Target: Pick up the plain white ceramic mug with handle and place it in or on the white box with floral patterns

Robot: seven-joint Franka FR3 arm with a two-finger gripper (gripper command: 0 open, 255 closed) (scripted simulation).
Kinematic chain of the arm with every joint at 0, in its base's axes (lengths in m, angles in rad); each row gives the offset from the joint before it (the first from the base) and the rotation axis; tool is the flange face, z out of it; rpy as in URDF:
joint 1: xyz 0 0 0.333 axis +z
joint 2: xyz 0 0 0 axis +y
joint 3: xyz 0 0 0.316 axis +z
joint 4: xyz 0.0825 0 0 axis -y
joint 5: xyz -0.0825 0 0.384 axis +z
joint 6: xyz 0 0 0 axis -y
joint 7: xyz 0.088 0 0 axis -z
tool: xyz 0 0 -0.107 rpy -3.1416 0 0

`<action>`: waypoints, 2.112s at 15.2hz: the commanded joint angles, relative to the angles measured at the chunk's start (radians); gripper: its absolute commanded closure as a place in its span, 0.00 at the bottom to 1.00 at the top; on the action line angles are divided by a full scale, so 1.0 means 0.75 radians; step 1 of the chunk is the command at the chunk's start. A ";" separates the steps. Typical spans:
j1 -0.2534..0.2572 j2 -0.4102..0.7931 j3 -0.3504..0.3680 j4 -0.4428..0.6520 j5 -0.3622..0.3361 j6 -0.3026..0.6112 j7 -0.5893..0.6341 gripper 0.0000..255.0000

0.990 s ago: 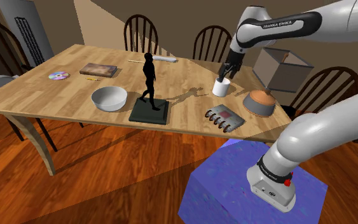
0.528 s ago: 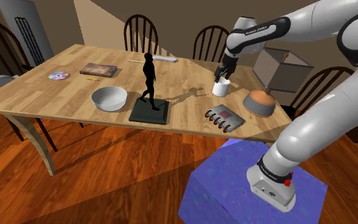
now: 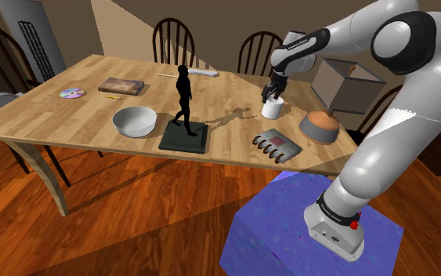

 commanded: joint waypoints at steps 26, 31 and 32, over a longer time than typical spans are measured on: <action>-0.003 0.051 0.002 -0.007 0.028 0.056 -0.020 1.00; 0.000 0.001 -0.001 0.032 -0.001 -0.029 0.002 1.00; 0.001 -0.008 -0.001 0.040 -0.007 -0.046 0.005 1.00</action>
